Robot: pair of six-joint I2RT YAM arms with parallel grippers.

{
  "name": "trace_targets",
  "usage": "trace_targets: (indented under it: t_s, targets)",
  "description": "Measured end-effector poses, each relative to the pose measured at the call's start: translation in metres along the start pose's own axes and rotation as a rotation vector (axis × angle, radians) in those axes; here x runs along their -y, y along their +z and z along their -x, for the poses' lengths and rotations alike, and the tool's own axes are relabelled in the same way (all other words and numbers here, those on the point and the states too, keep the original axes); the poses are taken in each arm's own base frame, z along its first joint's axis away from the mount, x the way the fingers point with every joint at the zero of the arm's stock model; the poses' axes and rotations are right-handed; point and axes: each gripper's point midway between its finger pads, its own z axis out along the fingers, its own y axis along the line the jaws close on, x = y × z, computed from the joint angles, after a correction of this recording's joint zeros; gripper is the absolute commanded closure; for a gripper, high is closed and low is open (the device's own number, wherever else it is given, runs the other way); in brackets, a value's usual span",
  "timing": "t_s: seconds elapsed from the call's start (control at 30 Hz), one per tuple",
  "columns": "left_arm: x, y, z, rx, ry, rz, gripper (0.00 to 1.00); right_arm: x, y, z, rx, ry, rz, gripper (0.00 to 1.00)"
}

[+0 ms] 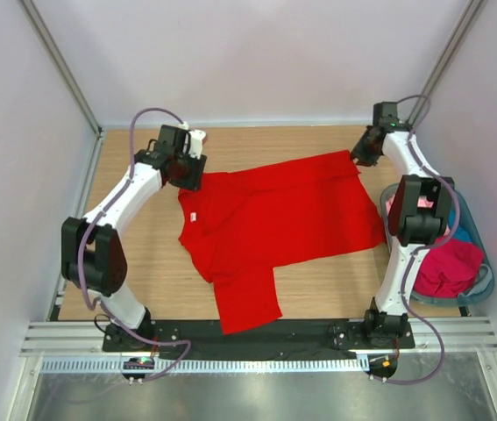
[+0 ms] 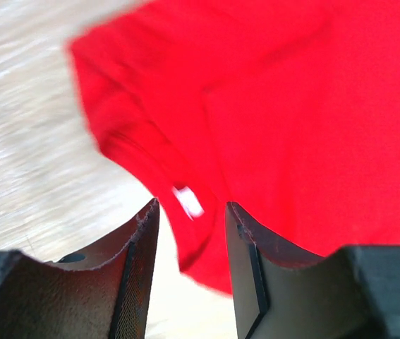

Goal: Fold and stack the t-shirts
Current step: Fold the tshirt

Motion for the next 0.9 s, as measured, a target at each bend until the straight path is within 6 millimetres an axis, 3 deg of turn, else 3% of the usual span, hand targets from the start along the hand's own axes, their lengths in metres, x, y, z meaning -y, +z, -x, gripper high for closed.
trace_targets:
  t_s: [0.1, 0.23, 0.37, 0.5, 0.57, 0.77, 0.87, 0.9]
  targets:
    - [-0.034, 0.020, 0.012, -0.007, -0.124, 0.087, 0.56, -0.020, 0.005, -0.020, -0.044, -0.040, 0.033, 0.69]
    - [-0.068, 0.043, -0.002, -0.067, -0.263, 0.175, 0.56, -0.044, 0.005, -0.055, -0.107, -0.110, 0.067, 0.69]
    - [-0.073, 0.059, -0.025, -0.147, -0.325, 0.209, 0.55, -0.057, -0.013, -0.110, -0.193, -0.186, 0.093, 0.69]
    - [-0.068, 0.071, -0.042, -0.197, -0.359, 0.211, 0.56, -0.061, -0.054, -0.155, -0.254, -0.250, 0.128, 0.69]
    - [-0.068, 0.076, -0.046, -0.209, -0.369, 0.211, 0.56, -0.059, -0.077, -0.161, -0.251, -0.257, 0.152, 0.69]
    - [-0.082, 0.092, -0.059, -0.238, -0.372, 0.272, 0.57, -0.050, -0.136, -0.153, -0.170, -0.260, 0.214, 0.69]
    - [-0.090, 0.106, -0.065, -0.256, -0.373, 0.286, 0.63, -0.040, -0.159, -0.161, -0.152, -0.267, 0.233, 0.69]
    - [-0.092, 0.110, -0.065, -0.260, -0.374, 0.283, 0.74, -0.034, -0.167, -0.166, -0.149, -0.269, 0.237, 0.69]
